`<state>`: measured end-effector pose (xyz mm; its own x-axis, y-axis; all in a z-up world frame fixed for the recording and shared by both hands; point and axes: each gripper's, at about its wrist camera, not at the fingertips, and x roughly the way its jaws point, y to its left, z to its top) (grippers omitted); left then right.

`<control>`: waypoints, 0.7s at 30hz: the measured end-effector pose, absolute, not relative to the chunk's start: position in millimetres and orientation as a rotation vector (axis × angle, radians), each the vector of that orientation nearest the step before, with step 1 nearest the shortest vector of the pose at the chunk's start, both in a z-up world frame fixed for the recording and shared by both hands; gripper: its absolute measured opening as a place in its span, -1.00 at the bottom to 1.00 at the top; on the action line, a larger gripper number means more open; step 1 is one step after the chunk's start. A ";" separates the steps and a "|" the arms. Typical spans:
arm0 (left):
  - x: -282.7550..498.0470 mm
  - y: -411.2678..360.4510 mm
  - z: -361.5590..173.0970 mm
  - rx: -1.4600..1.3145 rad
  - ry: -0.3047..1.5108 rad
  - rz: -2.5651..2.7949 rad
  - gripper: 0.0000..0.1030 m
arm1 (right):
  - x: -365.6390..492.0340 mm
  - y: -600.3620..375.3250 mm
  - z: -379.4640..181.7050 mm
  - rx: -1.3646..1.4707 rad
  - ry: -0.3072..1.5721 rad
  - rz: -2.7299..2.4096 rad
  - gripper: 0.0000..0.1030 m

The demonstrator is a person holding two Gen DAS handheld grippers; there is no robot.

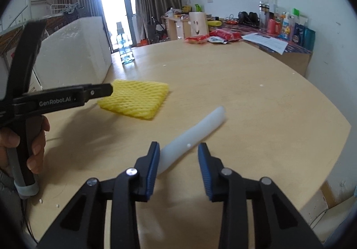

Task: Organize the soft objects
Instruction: 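Close the left tool on the yellow mesh sponge while the right tool approaches the white foam strip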

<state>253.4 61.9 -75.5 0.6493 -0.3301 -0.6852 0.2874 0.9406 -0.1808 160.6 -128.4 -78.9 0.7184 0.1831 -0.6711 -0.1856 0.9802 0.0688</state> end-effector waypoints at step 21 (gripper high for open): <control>267.6 38.9 -87.6 -0.051 0.864 -0.380 -0.67 | 155.1 -161.1 -84.3 0.080 0.740 0.176 -0.20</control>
